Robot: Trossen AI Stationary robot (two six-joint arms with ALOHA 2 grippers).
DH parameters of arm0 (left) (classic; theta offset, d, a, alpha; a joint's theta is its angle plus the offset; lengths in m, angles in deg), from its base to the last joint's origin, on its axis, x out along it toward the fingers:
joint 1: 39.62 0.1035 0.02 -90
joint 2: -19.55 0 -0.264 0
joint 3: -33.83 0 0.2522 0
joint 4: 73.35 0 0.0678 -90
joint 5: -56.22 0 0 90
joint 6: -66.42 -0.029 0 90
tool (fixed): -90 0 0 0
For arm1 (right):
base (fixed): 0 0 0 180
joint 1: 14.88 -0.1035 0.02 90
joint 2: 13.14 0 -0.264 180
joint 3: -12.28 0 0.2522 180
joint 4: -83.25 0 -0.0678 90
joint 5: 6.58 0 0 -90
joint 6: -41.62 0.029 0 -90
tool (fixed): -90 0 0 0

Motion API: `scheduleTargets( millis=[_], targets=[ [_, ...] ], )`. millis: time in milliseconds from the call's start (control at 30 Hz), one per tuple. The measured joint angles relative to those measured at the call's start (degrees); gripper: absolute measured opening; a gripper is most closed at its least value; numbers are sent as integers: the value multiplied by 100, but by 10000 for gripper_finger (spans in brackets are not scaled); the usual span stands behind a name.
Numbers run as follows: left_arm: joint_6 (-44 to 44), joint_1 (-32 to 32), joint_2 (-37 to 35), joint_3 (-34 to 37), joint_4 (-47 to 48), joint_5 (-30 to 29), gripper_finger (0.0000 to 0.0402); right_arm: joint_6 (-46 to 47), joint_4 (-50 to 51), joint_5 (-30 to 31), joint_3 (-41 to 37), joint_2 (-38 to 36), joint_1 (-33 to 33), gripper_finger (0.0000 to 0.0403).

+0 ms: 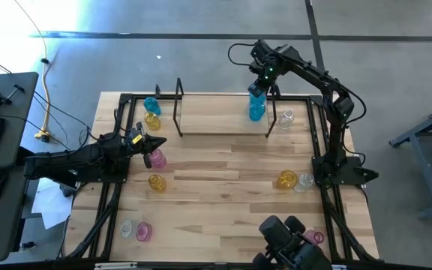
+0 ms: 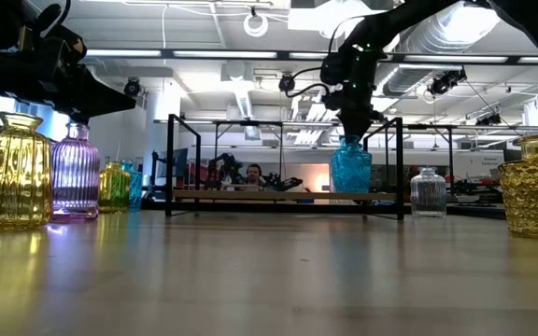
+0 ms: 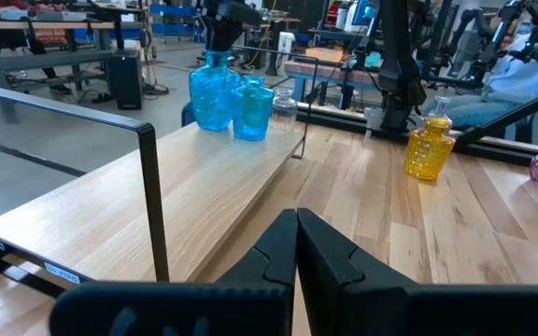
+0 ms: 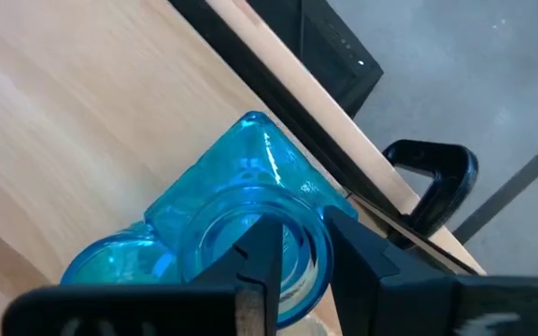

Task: Sort vases onto shelf
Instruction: Adjust the blue vases on the shelf

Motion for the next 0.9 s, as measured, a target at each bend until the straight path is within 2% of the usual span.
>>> scheduleTargets(
  millis=[433,733,900],
  targets=[
    [0,0,0,0,2,0,0,20,-72,4,2,-9,0,63],
    [0,2,2,0,2,0,0,23,-78,-52,13,-17,0,127],
    [0,2,2,0,2,0,0,-74,-78,-50,13,-24,0,141]
  ],
)
